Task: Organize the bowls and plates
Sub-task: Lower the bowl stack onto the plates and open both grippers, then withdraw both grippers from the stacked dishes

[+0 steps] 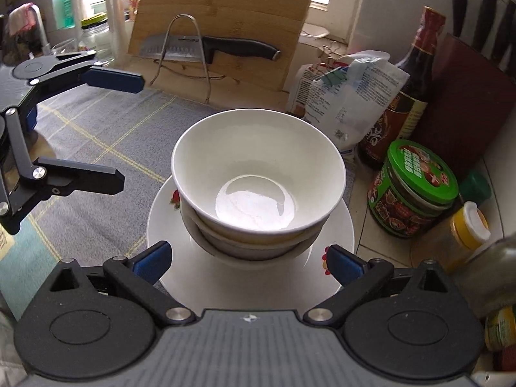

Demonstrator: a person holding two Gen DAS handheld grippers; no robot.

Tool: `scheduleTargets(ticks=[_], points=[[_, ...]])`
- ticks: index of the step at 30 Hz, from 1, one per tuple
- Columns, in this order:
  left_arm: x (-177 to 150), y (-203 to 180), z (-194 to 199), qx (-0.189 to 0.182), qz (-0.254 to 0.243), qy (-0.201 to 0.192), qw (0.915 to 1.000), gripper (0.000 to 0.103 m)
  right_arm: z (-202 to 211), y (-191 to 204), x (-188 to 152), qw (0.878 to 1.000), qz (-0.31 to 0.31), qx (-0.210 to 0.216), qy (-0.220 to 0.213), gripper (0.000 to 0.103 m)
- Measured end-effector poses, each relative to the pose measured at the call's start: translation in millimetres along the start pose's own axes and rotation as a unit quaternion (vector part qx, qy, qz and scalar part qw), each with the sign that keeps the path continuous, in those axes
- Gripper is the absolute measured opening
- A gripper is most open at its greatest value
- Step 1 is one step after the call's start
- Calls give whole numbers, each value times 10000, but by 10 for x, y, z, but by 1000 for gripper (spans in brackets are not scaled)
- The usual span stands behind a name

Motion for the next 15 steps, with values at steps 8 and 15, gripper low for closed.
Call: scheduleTargets(ticks=[8,15], points=[[-232,139,329,477,864,975,9903,102,442,201,-295,9713,-2267,-707,-151,103],[-363,166,574,519,1060,1125,9866,102,714,525,-396,9539,-2781,-1100,-237,103]])
Point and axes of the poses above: each gripper's, at about its wrist camera, not at the fingertips, and z roughly against the way its jaws point, y to its left, x to its top, the point moved 10 cm from there along -z, roughly the way its jaws point, and after that the axes turned 7 degrees about y, right-handed, at the moved point
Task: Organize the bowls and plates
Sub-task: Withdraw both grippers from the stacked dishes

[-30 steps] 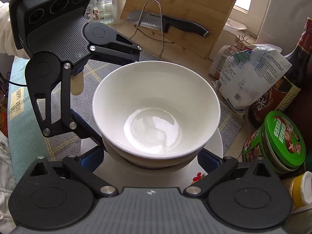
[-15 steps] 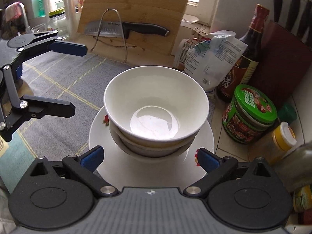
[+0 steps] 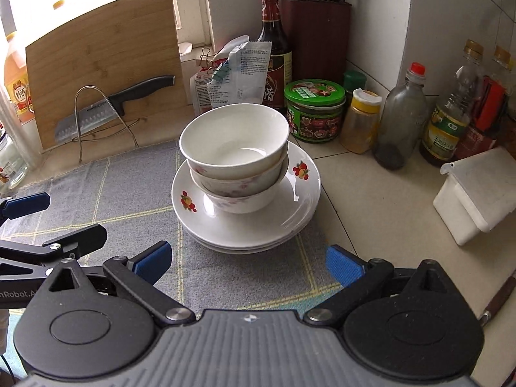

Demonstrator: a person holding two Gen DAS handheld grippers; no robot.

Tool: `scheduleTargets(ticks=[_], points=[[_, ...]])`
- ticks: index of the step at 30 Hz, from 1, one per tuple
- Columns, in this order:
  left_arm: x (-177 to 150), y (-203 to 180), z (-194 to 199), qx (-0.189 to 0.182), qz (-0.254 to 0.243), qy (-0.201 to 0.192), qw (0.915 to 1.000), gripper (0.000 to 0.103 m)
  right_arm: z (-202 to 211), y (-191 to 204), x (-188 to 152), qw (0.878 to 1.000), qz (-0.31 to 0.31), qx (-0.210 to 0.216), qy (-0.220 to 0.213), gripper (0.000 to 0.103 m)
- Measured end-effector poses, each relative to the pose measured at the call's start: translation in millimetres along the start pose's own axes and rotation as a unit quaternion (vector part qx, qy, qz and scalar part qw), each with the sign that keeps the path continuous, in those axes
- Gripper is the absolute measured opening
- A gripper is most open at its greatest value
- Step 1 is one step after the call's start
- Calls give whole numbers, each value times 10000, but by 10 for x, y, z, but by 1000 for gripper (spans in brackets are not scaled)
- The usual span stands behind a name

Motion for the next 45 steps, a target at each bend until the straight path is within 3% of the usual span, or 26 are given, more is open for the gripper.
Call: scheduleTargets(ticks=[19,45], points=[[18,131,197,309,207,-70,9993,102,278,125,-95,9994,-210,-121,-257,103],[19,118,159,248,181,43,9995,102,264,166,-28,9994,-128,-164,-285,103]])
Point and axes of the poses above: each gripper's, at about its wrist camera, not at the fingertips, and z roughly against the way its jaws point, y to its left, x to its top, the point moved 10 cm from there along -z, roughly the way its jaws point, and after that the axes turned 7 degrees about y, right-handed, at the moved point
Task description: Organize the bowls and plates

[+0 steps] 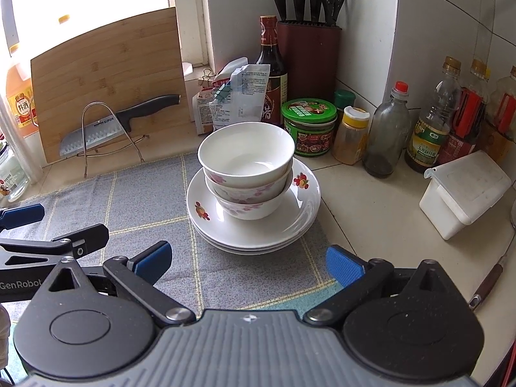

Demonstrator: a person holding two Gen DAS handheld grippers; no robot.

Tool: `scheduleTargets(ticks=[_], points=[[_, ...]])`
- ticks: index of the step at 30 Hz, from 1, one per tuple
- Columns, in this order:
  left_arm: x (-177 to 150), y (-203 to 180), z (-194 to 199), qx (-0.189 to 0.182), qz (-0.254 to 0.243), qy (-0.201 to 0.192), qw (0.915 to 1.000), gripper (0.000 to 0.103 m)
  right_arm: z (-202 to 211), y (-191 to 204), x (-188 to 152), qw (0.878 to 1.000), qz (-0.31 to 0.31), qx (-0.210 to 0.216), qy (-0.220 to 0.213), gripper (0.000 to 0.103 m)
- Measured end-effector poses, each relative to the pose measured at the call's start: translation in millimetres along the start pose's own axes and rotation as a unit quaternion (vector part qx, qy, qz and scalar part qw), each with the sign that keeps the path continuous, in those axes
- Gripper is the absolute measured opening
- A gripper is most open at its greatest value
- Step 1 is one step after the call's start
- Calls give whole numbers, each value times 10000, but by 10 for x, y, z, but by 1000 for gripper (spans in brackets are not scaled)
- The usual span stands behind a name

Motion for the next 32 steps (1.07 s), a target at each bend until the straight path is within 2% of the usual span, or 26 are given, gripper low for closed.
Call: scheduleTargets(ticks=[32], points=[[-10,7,-43,5,24,73,10000,102,-3,20,29,10000,69,-46,-28,103]])
Point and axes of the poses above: each gripper's, at about its wrist camera, not at the fingertips, and z roughly against the way its jaws point, y to its left, x to its top, the point moved 10 cm from there along -z, roughly the way its jaws point, and after that the axes turned 7 degrees about y, right-handed, at the moved point
